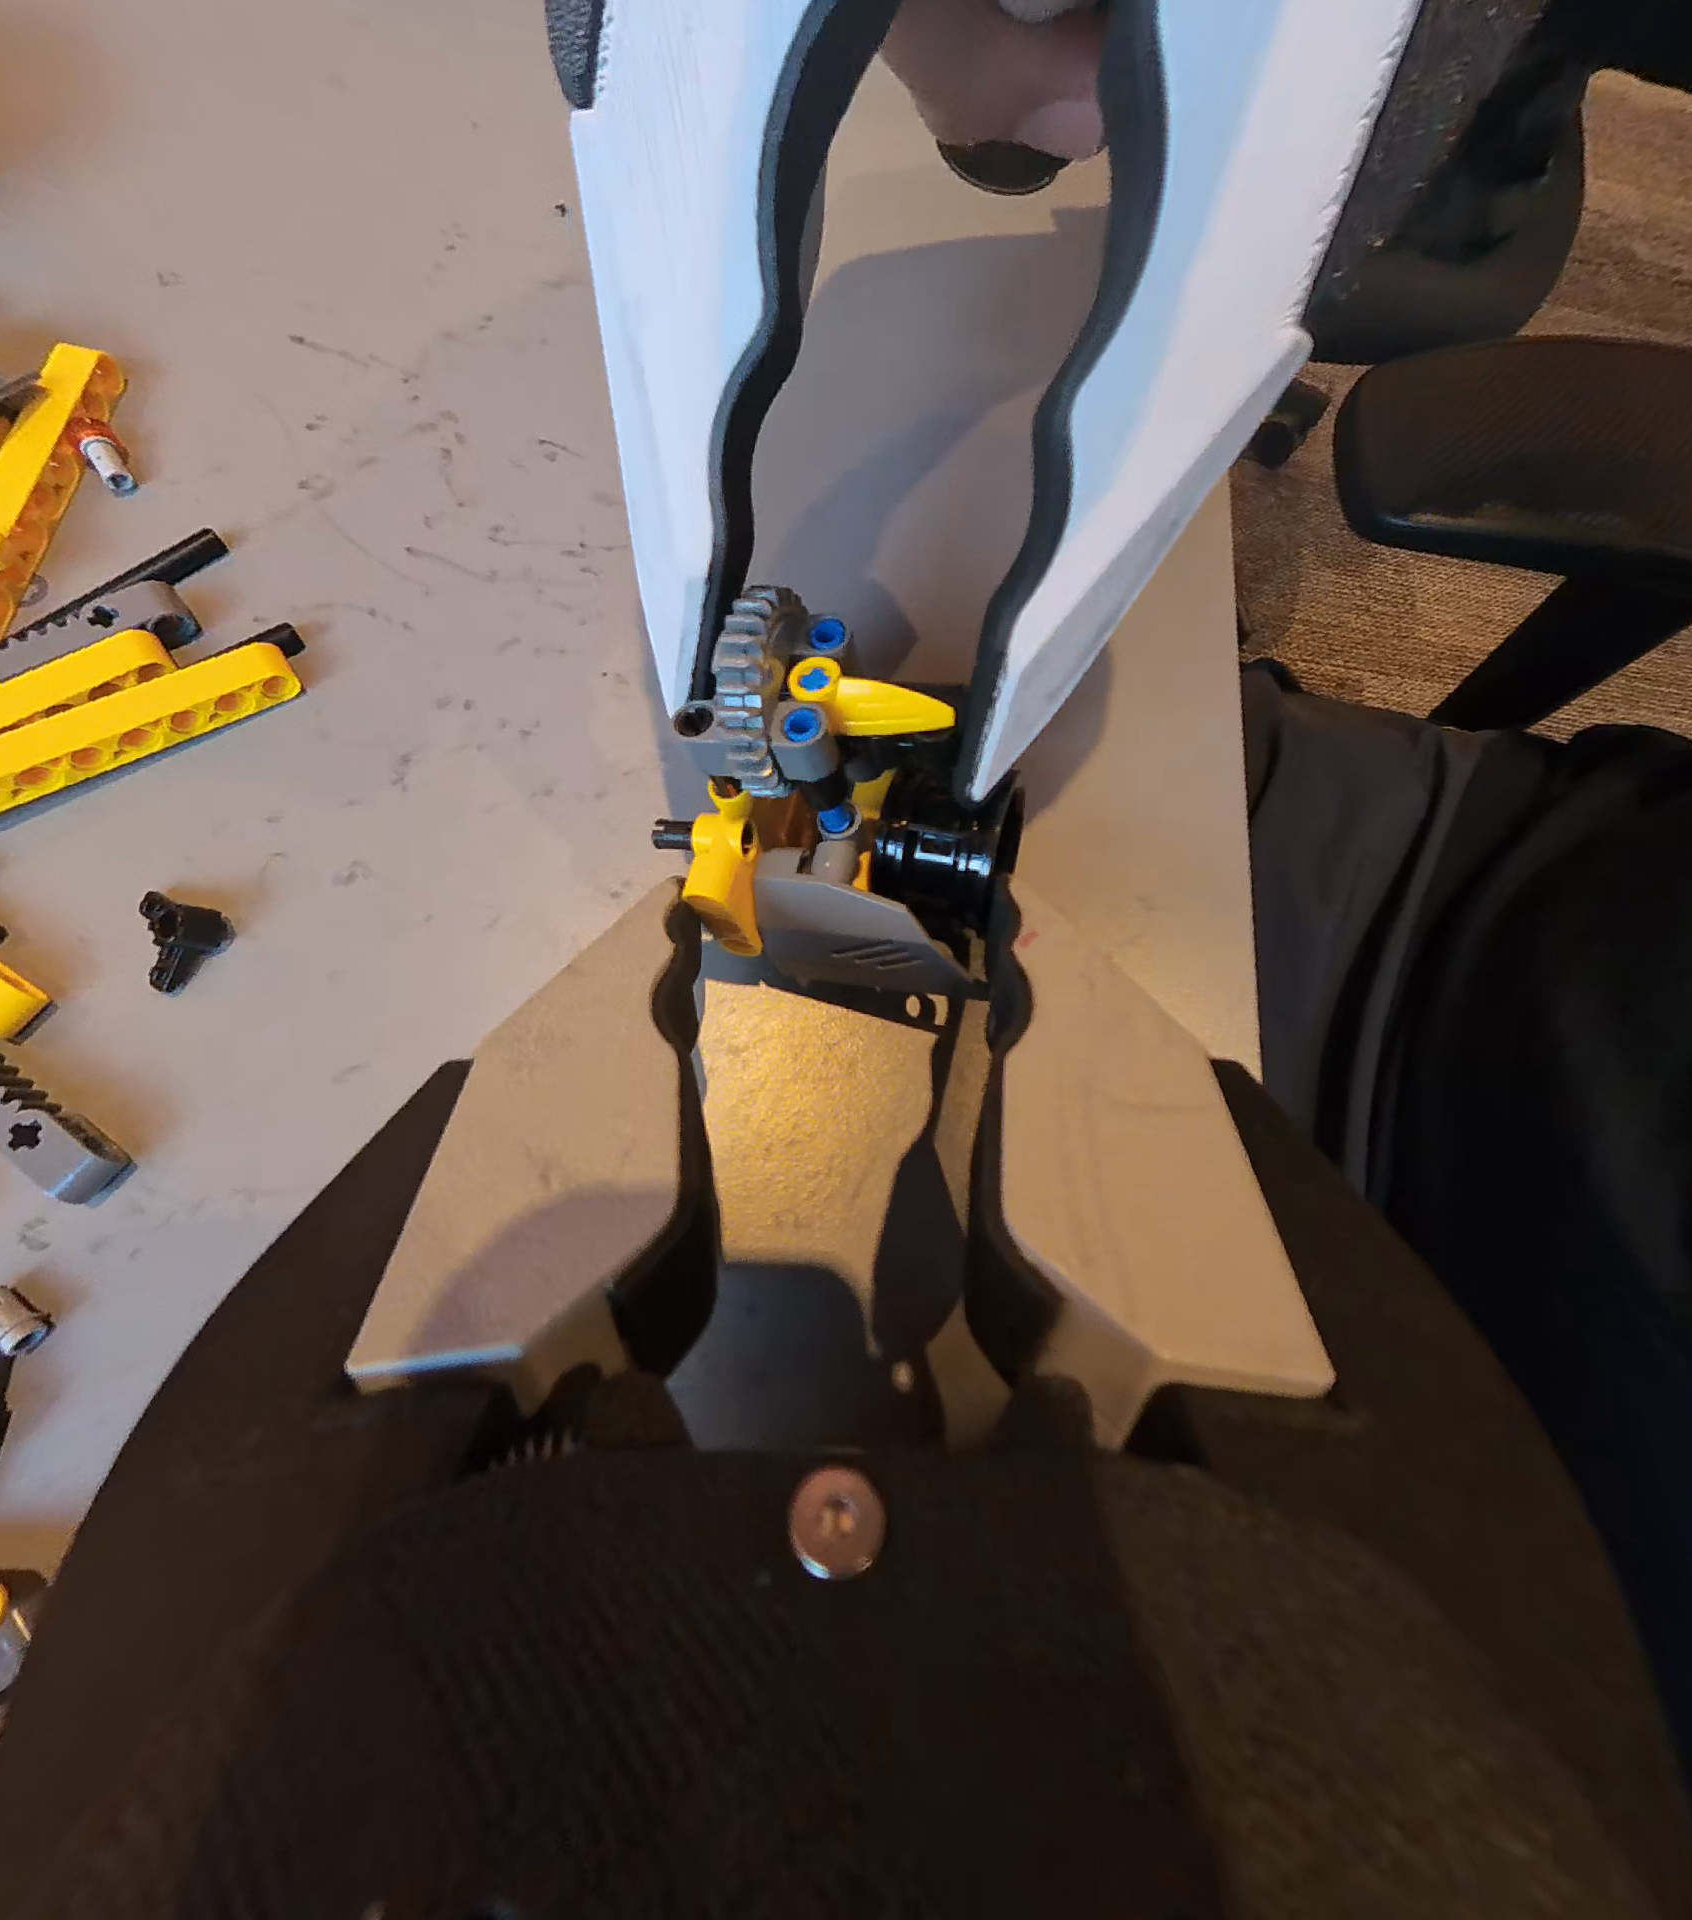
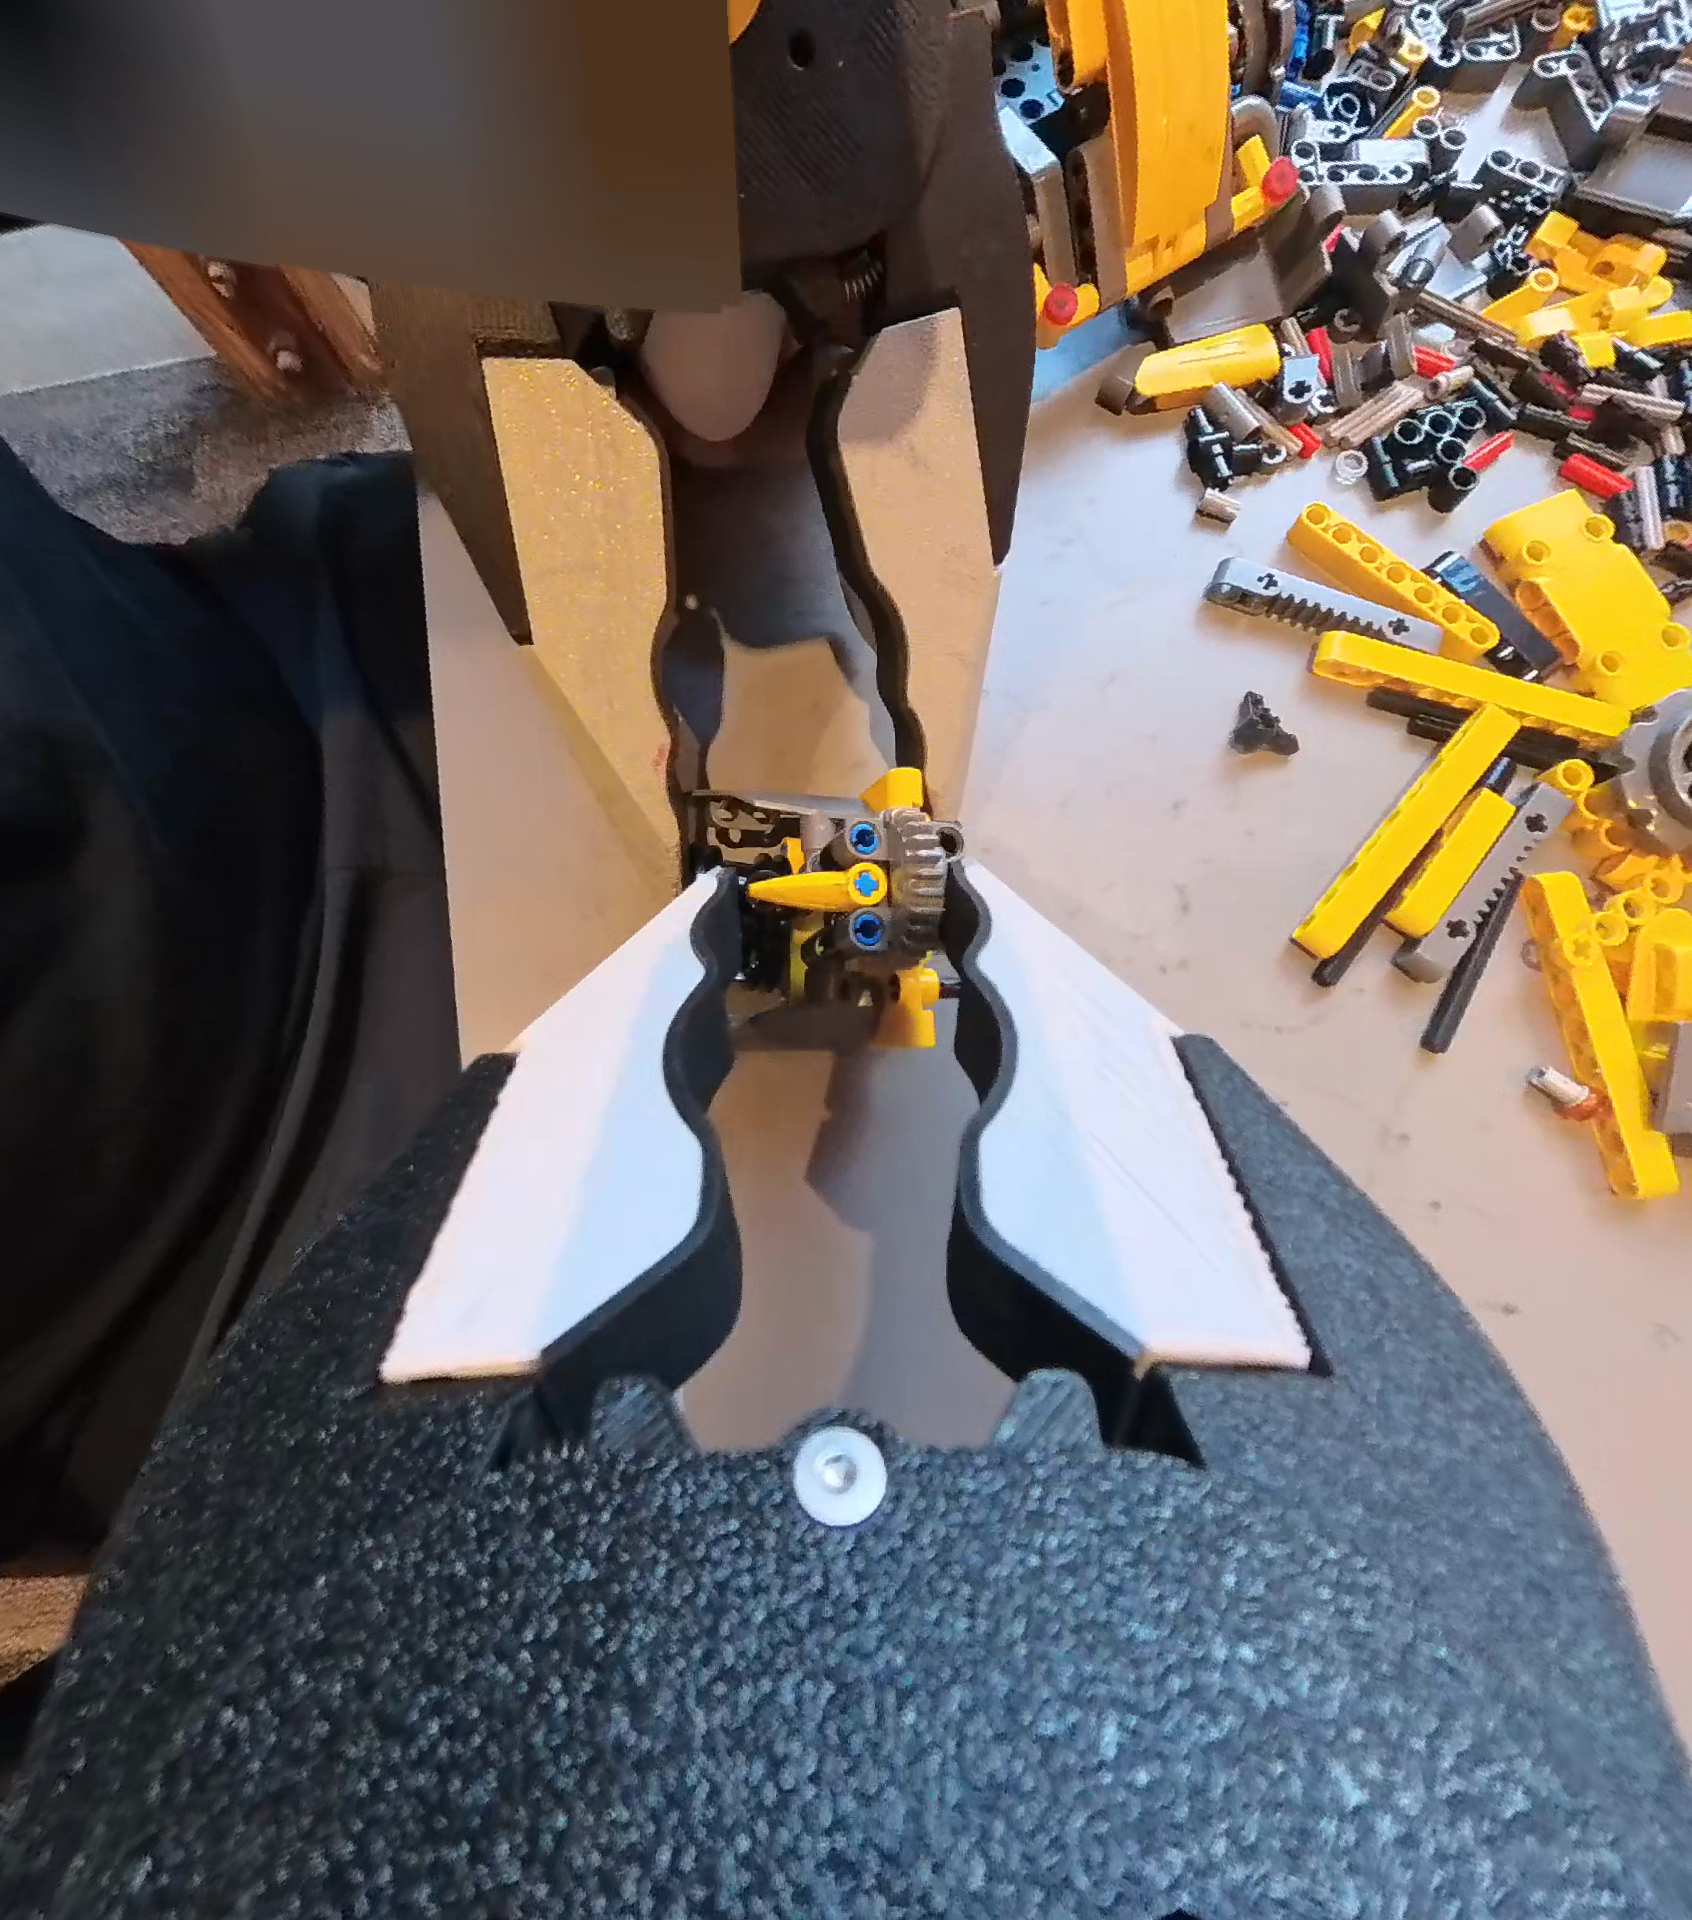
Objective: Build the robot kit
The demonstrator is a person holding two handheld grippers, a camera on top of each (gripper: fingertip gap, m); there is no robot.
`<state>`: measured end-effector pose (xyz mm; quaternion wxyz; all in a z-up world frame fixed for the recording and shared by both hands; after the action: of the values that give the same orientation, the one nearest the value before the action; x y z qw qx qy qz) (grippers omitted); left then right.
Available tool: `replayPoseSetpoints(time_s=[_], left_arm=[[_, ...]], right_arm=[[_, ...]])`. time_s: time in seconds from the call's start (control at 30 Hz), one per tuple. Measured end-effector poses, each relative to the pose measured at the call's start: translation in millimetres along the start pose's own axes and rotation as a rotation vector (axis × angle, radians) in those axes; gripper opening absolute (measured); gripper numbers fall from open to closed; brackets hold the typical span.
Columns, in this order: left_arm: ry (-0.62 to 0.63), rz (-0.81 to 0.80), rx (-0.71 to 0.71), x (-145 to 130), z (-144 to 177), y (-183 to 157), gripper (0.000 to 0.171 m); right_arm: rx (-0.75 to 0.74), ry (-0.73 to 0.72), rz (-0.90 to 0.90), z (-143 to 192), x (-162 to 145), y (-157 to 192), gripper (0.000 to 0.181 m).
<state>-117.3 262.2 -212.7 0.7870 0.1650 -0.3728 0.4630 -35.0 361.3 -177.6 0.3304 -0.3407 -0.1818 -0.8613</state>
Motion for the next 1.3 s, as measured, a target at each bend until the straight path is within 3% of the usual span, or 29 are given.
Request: replayPoseSetpoints(time_s=[0.53, 0.73, 1.1, 1.3], left_arm=[[-0.002, -0.002, -0.005, 0, 0, 0, 0.054], [-0.006, -0.019, -0.003, 1, -1, -3, 0.053], [0.003, -0.012, -0.023, 1, -1, -3, 0.052], [0.003, -0.011, -0.028, 1, -2, -3, 0.052]], right_arm=[[-0.023, -0.057, -0.021, 0, -4, 3, 0.040], [-0.093, 0.053, 0.081, 1, 2, 12, 0.039], [0.073, 0.025, 0.050, 2, 0, -2, 0.039], [0.066, -0.032, 0.023, 2, -5, -1, 0.040]])
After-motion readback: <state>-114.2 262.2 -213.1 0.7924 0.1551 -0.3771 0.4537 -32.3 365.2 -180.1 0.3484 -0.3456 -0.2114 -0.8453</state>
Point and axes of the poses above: each gripper's, where its closed fingertips meet, z back along the fingers, x out of its top, y = z × x across the jaws, the point moved 9 cm from there along z, back along the fingers, and after that the axes turned 4 degrees about x, right-handed, at the moved point
